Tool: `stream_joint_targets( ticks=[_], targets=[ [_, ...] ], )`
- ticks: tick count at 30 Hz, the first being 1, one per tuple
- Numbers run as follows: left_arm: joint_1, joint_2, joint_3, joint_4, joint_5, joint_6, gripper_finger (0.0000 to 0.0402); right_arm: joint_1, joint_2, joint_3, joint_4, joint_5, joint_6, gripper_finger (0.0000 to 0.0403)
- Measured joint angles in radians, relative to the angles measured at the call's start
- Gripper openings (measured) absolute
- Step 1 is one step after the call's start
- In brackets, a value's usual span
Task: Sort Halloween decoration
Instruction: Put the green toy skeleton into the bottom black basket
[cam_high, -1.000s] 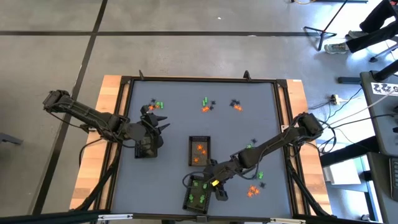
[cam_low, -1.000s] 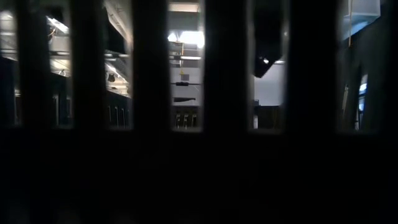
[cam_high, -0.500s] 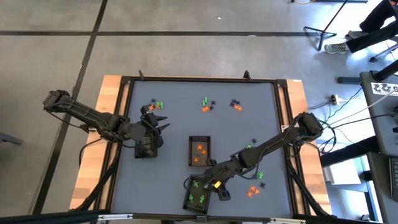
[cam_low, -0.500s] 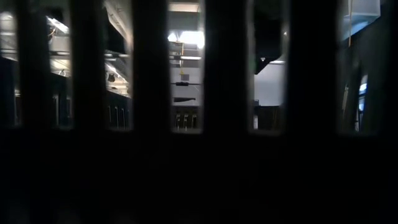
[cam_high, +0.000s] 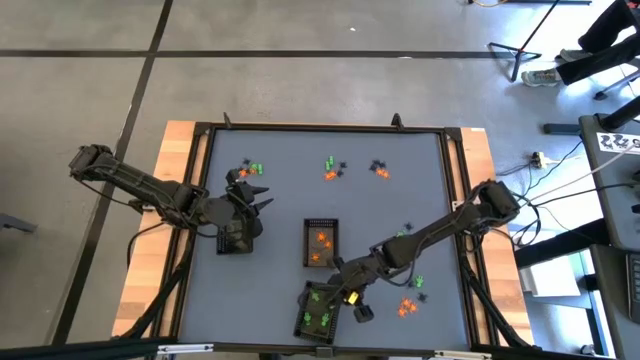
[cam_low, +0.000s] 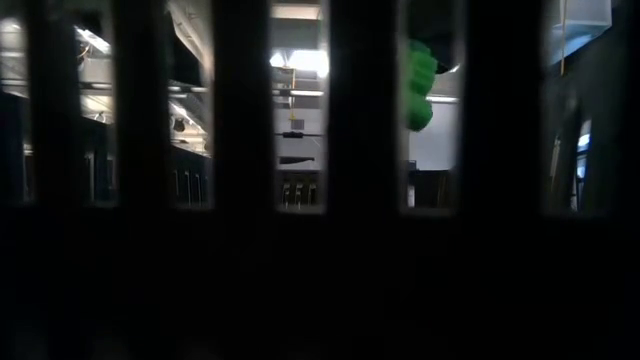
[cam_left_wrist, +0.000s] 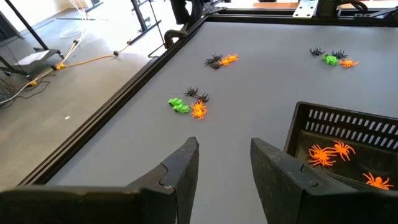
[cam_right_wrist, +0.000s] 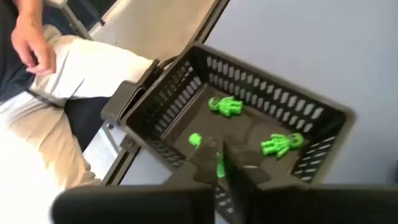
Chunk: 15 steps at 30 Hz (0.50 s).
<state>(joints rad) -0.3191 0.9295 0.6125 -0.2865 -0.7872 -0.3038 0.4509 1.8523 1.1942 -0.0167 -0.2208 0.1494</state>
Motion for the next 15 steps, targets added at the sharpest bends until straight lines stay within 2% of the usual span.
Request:
stream_joint_targets(
  ticks=[2, 7, 10, 15],
  targets=[
    [0.0, 0.0, 0.0, 0.0, 0.0, 0.0, 0.0137, -0.007, 0.0, 0.0, 0.005, 0.002, 0.0, 0.0009],
    [0.0, 0.0, 0.0, 0.0, 0.0, 0.0, 0.0137, -0.015, 0.0, 0.0, 0.008, 0.075, 0.002, 0.0024],
    [0.0, 0.0, 0.0, 0.0, 0.0, 0.0, 0.0137, -0.015, 0.0, 0.0, 0.01, 0.081, -0.001, 0.0026],
    [0.0, 0.0, 0.0, 0.0, 0.0, 0.0, 0.0137, -0.012, 0.0, 0.0, 0.01, 0.081, -0.005, 0.0054]
  ],
)
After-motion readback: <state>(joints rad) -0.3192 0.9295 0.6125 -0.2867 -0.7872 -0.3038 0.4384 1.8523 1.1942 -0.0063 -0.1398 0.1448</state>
